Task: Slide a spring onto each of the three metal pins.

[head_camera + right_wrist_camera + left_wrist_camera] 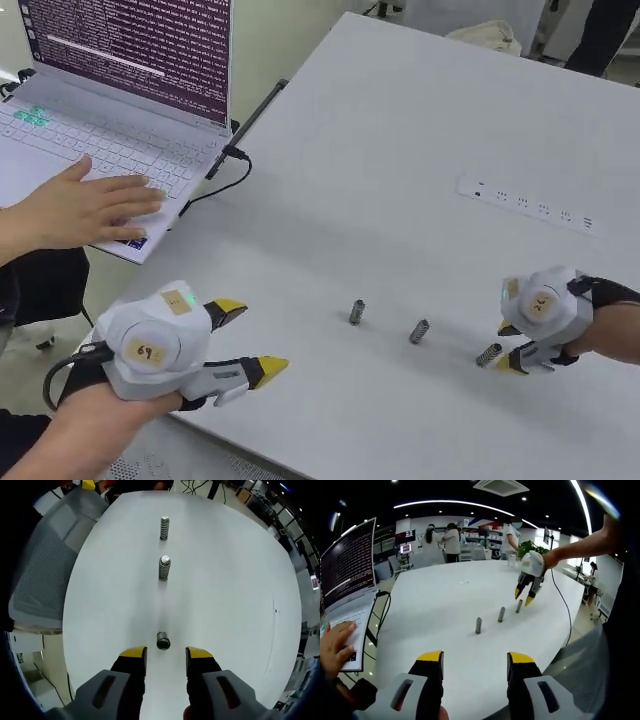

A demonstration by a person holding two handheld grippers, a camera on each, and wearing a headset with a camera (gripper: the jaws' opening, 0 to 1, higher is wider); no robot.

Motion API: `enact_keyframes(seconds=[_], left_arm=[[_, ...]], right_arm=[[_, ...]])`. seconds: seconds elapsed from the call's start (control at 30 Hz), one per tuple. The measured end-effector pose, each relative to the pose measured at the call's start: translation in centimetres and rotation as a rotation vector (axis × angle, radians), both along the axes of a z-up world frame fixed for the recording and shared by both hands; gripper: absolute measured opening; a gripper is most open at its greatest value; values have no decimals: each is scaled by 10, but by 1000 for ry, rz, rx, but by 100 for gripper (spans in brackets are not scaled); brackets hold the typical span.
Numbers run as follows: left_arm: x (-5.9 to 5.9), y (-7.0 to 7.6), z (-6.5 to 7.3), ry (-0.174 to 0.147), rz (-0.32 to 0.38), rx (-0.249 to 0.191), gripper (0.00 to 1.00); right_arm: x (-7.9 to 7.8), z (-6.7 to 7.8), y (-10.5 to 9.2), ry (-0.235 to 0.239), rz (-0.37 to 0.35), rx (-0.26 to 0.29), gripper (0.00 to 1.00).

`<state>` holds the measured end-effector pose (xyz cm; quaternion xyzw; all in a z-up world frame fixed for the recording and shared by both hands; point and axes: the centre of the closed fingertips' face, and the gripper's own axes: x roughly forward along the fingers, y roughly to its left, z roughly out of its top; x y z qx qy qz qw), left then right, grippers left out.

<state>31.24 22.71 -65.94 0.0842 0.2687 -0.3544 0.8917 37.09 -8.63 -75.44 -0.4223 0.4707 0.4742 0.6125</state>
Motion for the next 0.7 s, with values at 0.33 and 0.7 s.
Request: enact_keyframes(seconds=[0.33, 0.7], left_arm=[[-2, -3, 0, -1, -6, -6, 47], [-5, -1, -2, 2, -8, 3, 46]], right_arm=[[-15, 12, -10, -39, -163, 104, 34], [-24, 28, -8, -114, -349, 269, 36]])
